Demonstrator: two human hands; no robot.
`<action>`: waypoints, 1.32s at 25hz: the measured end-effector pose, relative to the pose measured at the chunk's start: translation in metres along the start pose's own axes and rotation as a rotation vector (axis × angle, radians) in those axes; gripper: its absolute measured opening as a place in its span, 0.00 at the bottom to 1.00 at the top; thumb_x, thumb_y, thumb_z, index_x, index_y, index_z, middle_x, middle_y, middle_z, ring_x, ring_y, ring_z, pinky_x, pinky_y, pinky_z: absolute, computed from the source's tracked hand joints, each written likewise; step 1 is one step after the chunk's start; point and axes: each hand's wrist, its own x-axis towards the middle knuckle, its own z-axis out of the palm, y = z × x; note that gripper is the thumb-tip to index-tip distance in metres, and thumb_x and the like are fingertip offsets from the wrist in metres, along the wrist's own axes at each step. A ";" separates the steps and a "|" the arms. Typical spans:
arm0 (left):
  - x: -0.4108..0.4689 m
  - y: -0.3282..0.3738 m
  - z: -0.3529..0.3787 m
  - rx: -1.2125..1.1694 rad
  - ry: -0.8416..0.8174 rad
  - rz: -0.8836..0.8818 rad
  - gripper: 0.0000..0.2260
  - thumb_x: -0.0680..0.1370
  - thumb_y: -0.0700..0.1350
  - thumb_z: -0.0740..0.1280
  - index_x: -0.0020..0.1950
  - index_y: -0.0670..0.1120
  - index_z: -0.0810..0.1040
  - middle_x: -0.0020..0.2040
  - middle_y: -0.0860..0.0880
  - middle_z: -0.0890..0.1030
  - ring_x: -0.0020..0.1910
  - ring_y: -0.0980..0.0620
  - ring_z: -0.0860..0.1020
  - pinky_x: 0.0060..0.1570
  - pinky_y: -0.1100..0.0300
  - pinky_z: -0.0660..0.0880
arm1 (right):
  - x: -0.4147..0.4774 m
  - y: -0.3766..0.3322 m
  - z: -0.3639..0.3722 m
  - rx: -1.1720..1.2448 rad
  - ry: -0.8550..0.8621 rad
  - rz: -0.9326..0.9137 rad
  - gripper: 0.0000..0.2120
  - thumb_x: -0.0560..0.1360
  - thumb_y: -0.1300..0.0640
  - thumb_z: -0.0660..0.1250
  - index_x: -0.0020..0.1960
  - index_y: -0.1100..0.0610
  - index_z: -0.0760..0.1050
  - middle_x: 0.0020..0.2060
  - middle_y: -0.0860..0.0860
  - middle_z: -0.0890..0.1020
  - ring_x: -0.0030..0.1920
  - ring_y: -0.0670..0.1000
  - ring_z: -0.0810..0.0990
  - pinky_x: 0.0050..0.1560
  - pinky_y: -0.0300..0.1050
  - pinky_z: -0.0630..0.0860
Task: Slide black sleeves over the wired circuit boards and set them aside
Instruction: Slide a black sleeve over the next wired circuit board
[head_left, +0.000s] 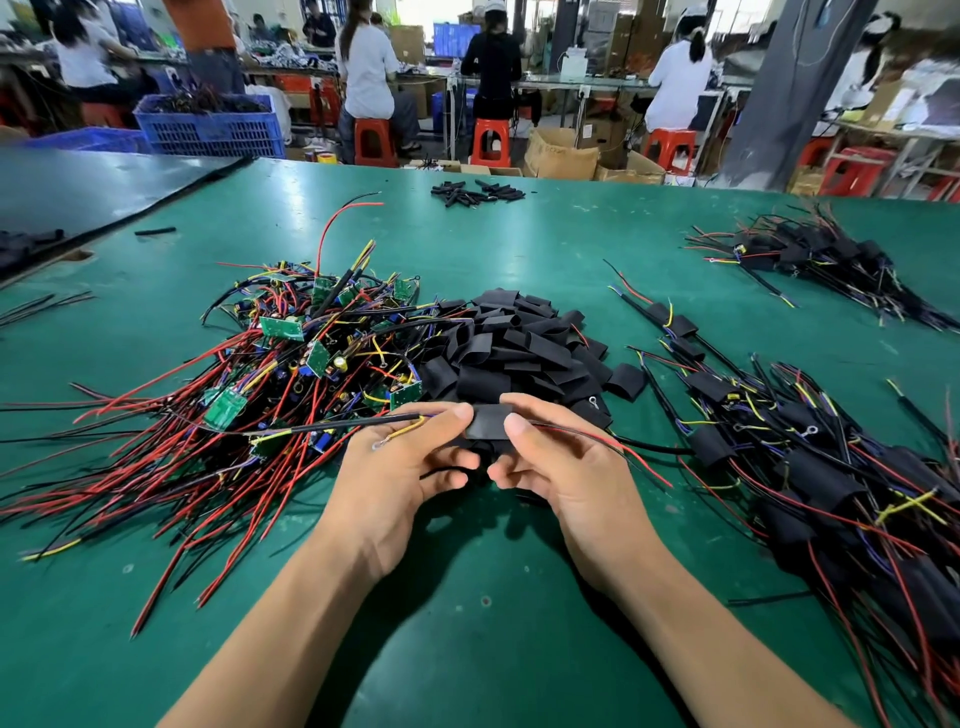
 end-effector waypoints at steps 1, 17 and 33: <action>0.000 0.000 0.000 -0.014 -0.009 -0.003 0.09 0.67 0.45 0.76 0.45 0.44 0.85 0.42 0.39 0.83 0.32 0.50 0.81 0.31 0.61 0.77 | 0.000 0.000 0.000 0.007 0.012 -0.014 0.10 0.75 0.57 0.72 0.56 0.53 0.83 0.38 0.53 0.84 0.36 0.54 0.82 0.43 0.43 0.80; 0.001 -0.005 0.000 -0.031 -0.016 0.124 0.06 0.72 0.39 0.72 0.46 0.37 0.84 0.44 0.36 0.85 0.40 0.44 0.84 0.41 0.58 0.81 | -0.004 0.002 -0.001 -0.246 0.066 -0.226 0.12 0.79 0.57 0.69 0.61 0.48 0.82 0.37 0.55 0.86 0.39 0.54 0.86 0.42 0.41 0.80; 0.002 -0.015 0.005 0.066 0.078 0.221 0.08 0.76 0.35 0.71 0.54 0.36 0.83 0.45 0.39 0.86 0.42 0.45 0.85 0.45 0.58 0.81 | -0.005 0.012 -0.004 -0.418 -0.002 -0.254 0.17 0.82 0.51 0.63 0.70 0.47 0.75 0.34 0.55 0.84 0.37 0.48 0.84 0.45 0.48 0.83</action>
